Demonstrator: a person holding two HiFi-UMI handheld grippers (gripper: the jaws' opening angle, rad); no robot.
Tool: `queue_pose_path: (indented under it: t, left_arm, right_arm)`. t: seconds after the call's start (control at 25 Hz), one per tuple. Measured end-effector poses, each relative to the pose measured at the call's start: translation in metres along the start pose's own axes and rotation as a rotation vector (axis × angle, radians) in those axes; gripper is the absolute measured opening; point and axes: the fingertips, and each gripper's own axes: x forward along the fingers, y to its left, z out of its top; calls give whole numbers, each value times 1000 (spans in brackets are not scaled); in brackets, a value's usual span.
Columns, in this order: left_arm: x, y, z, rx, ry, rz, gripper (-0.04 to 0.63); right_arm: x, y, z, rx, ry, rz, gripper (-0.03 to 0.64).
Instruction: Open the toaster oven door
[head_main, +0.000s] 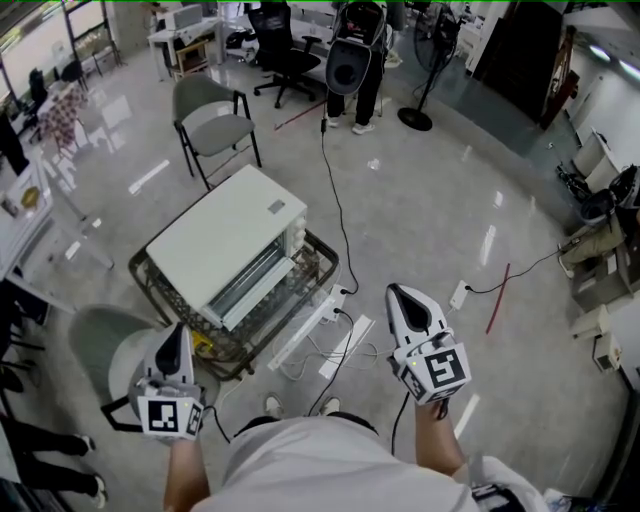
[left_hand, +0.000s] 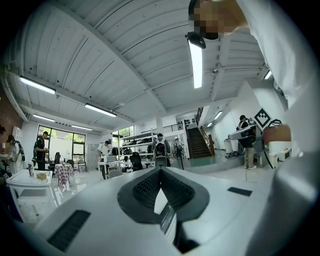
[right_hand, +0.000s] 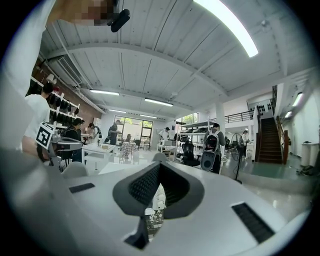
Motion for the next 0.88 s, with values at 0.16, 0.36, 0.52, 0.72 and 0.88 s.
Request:
queue_pose_path:
  t: [0.16, 0.36, 0.52, 0.72, 0.88]
  left_arm:
    - [-3, 5, -6, -7, 0, 9, 17]
    - [-9, 11, -11, -27, 7, 24, 17]
    - [-12, 16, -15, -37, 9, 29, 17]
    - [-14, 24, -17, -41, 5, 28, 17]
    - [-17, 32, -21, -44, 4, 28, 17]
  right_arm:
    - [5, 8, 1, 4, -7, 3, 21]
    - [12, 20, 6, -4, -18, 17, 21]
    - [13, 28, 2, -3, -13, 22, 21]
    - [15, 35, 3, -3, -10, 10, 21]
    - [18, 42, 5, -8, -13, 7, 21]
